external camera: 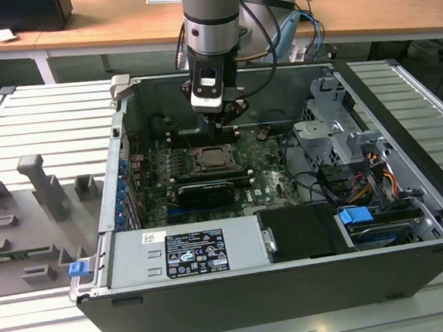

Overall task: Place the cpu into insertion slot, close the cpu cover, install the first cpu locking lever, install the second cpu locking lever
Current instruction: 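Install the first cpu locking lever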

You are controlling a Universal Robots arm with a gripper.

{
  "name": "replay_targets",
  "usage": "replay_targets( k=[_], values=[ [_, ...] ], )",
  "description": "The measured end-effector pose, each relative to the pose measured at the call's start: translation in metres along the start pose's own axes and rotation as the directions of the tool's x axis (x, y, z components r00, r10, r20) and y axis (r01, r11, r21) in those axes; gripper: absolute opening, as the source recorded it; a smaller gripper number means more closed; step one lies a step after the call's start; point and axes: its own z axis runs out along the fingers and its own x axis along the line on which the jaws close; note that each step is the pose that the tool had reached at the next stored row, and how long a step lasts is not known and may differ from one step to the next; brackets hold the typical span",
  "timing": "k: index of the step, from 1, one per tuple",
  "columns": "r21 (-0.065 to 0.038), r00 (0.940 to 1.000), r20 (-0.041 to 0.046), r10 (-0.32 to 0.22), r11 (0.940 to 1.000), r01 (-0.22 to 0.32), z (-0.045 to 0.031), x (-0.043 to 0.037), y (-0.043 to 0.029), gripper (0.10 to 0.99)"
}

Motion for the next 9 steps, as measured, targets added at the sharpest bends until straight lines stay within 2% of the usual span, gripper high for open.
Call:
replay_targets(
  k=[9],
  values=[
    [0.001,0.9986,-0.0032,-0.053,0.9986,0.053,0.0000,0.0000,0.0000,0.106]
  ],
)
